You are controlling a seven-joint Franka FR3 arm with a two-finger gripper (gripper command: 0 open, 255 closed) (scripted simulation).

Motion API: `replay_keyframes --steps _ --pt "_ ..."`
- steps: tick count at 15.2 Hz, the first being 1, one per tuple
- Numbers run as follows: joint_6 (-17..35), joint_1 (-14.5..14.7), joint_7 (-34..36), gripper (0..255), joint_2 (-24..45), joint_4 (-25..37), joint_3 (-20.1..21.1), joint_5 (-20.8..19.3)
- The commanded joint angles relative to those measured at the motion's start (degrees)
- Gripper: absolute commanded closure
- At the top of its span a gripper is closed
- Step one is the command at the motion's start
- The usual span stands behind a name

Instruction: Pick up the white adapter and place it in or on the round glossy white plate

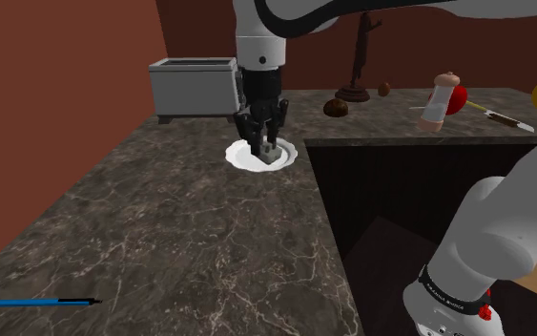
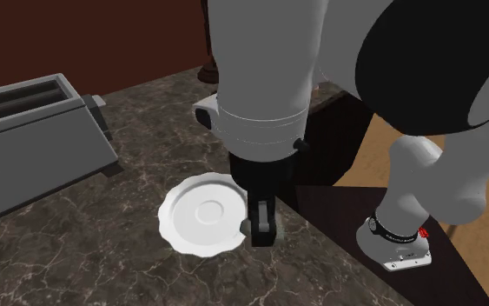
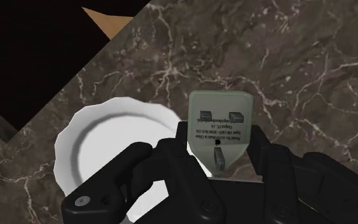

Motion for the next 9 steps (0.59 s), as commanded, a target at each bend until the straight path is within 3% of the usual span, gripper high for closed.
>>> replay_keyframes --steps 1,9 --pt "-0.01 -1.04 -1.75 255 2.77 2.52 -1.00 -1.24" --pt "-1.12 -5.09 -9.07 255 13.75 13.80 -5.19 -5.24"
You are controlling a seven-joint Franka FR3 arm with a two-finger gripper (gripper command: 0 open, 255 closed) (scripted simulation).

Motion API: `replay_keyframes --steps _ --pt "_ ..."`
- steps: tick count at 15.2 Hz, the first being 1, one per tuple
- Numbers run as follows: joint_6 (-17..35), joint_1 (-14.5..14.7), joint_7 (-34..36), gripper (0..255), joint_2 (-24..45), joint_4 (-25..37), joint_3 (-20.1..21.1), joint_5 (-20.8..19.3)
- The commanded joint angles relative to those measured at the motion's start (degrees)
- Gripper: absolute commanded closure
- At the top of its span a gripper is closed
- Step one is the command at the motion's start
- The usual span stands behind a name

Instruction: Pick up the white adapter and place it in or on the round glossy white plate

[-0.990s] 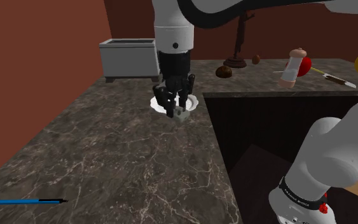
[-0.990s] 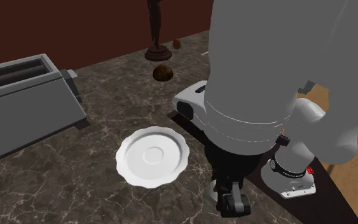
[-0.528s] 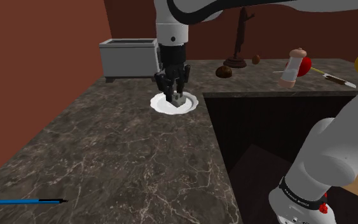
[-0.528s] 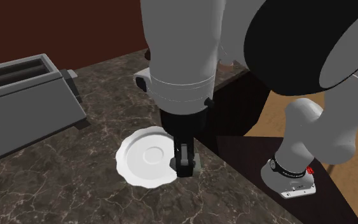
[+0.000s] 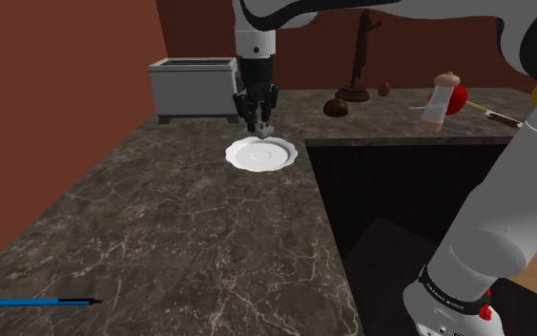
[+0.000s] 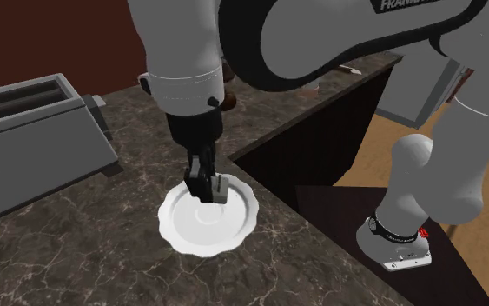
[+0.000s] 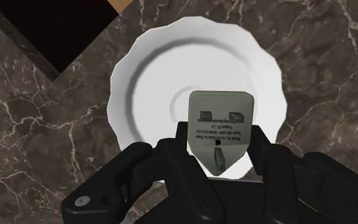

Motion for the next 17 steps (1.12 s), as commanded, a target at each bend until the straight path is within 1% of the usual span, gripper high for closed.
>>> replay_keyframes --steps 1,13,17 --pt "0.82 -0.75 -1.46 255 1.69 0.77 -0.78 -0.58" --pt "10.10 -0.71 -1.69 255 1.41 -8.78 -0.75 -0.46" --pt "10.10 -0.71 -1.69 255 1.41 -8.78 -0.75 -0.46"
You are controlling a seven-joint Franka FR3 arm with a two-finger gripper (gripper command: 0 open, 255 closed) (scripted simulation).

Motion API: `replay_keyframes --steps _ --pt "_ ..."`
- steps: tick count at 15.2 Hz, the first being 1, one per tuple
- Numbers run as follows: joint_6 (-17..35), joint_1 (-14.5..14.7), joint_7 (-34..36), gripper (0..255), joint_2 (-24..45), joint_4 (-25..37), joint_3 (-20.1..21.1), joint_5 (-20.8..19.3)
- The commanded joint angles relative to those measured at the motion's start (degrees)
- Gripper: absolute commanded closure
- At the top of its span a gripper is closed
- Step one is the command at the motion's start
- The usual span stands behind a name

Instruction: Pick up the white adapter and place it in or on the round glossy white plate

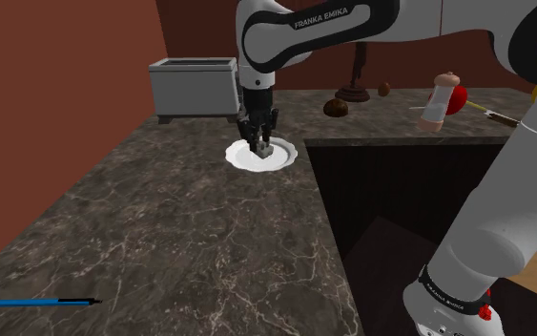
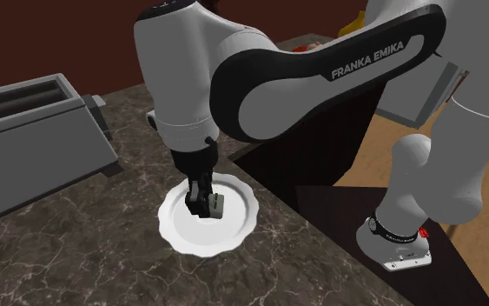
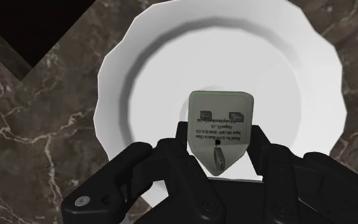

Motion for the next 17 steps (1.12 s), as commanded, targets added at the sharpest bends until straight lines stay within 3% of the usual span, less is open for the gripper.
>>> replay_keyframes --steps 1,4,5,10,14,17 --pt "0.02 0.00 0.00 255 0.01 -0.04 0.00 0.00" --pt "0.02 0.00 0.00 255 0.01 -0.04 0.00 0.00" --pt "0.02 0.00 0.00 0 0.01 -0.03 0.00 0.00" --pt "0.02 0.00 0.00 0 0.01 -0.03 0.00 0.00" --pt "-7.32 -0.07 0.09 0 0.28 7.57 -0.07 -0.12" --pt "-7.32 -0.07 0.09 0 0.28 7.57 -0.07 -0.12"
